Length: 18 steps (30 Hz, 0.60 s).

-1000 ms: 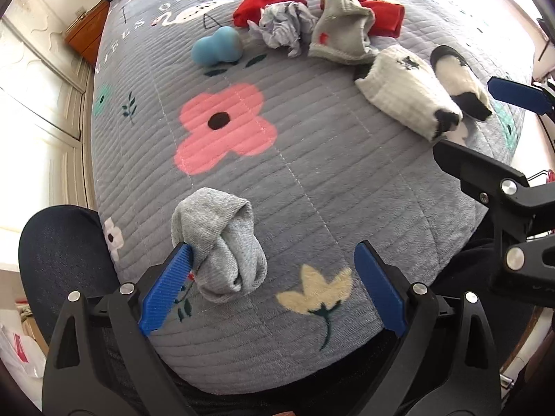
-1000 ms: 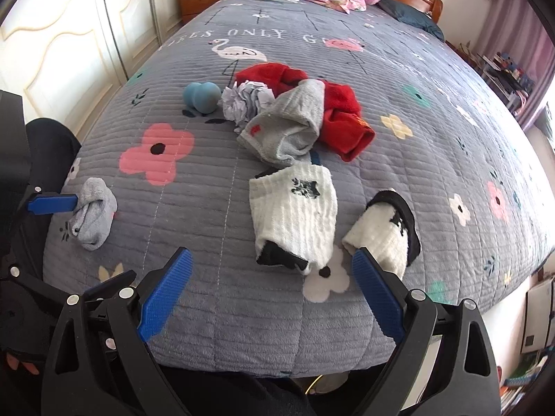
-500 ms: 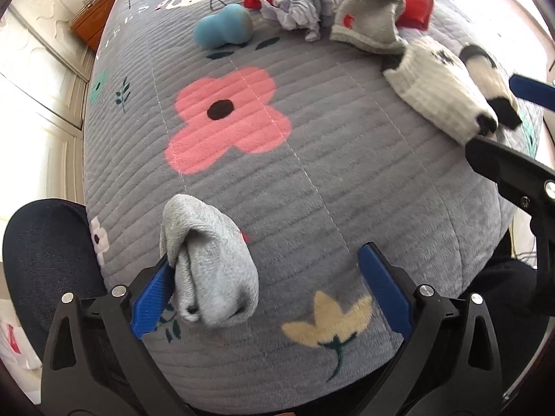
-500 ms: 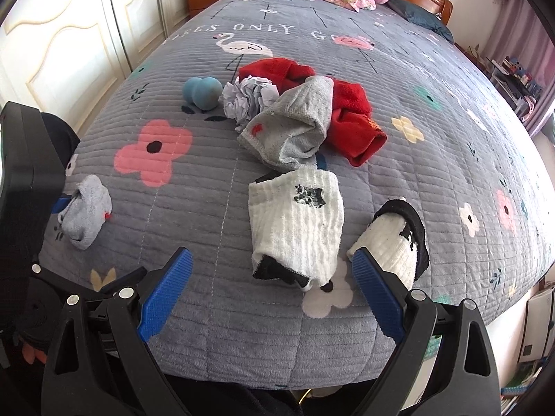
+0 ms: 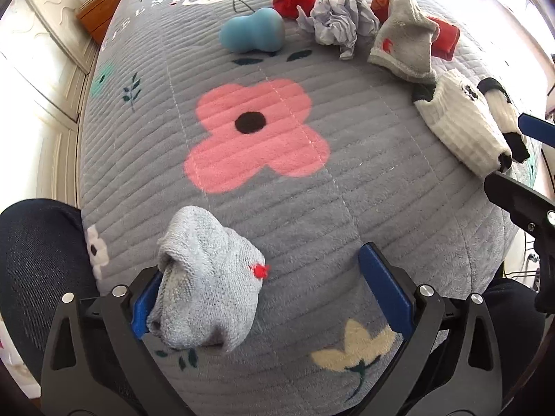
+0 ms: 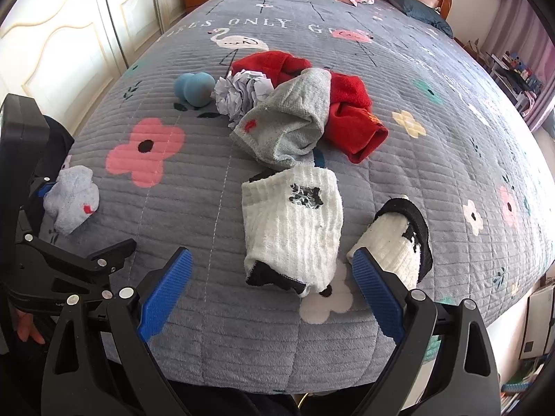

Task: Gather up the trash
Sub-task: 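Grasp the rolled grey sock with the left tool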

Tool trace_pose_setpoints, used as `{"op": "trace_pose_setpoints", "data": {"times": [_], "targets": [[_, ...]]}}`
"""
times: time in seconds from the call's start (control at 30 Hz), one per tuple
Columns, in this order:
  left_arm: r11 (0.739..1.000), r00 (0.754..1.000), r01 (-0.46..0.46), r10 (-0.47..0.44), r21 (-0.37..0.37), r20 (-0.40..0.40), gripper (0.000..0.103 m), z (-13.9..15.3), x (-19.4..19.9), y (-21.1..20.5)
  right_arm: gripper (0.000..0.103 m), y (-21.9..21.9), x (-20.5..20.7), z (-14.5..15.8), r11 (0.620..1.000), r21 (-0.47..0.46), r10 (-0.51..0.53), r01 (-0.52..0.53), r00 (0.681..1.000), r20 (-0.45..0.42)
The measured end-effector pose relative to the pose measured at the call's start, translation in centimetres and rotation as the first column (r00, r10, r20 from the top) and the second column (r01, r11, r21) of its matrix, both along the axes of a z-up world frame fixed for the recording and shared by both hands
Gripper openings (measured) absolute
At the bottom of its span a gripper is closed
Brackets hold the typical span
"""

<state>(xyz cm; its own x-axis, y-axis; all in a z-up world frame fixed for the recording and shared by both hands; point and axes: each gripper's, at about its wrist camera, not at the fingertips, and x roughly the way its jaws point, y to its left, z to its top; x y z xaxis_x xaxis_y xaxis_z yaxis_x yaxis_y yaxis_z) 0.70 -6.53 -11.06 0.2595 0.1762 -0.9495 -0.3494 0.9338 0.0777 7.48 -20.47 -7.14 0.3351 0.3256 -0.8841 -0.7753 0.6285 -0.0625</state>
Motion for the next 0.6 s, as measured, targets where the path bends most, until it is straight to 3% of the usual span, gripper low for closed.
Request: {"op": "trace_pose_setpoints", "data": {"times": [0.07, 0.13, 0.17, 0.23, 0.6], "targets": [[1.000, 1.000, 0.000, 0.000, -0.005, 0.010, 0.091, -0.1, 0.1, 0.1, 0.089, 0.1, 0.0, 0.0, 1.000, -0.003, 0.004, -0.004, 1.000, 0.006], [1.000, 0.999, 0.028, -0.029, 0.008, 0.024, 0.074, 0.4, 0.2, -0.6, 0.089, 0.3, 0.1, -0.1, 1.000, -0.006, 0.007, -0.007, 1.000, 0.004], [0.998, 0.998, 0.052, -0.052, 0.030, 0.027, 0.054, 0.7, 0.3, -1.2, 0.089, 0.4, 0.1, 0.0, 1.000, -0.008, 0.007, -0.007, 1.000, 0.006], [0.996, 0.997, 0.079, -0.080, 0.045, 0.022, 0.029, 1.2, 0.5, -2.2, 0.089, 0.5, 0.2, 0.0, 1.000, -0.006, 0.012, -0.011, 1.000, 0.009], [0.997, 0.997, 0.071, -0.071, 0.007, 0.028, 0.023, 1.3, 0.8, -1.7, 0.089, 0.9, 1.2, -0.4, 0.999, -0.024, 0.036, -0.036, 0.999, -0.002]]}}
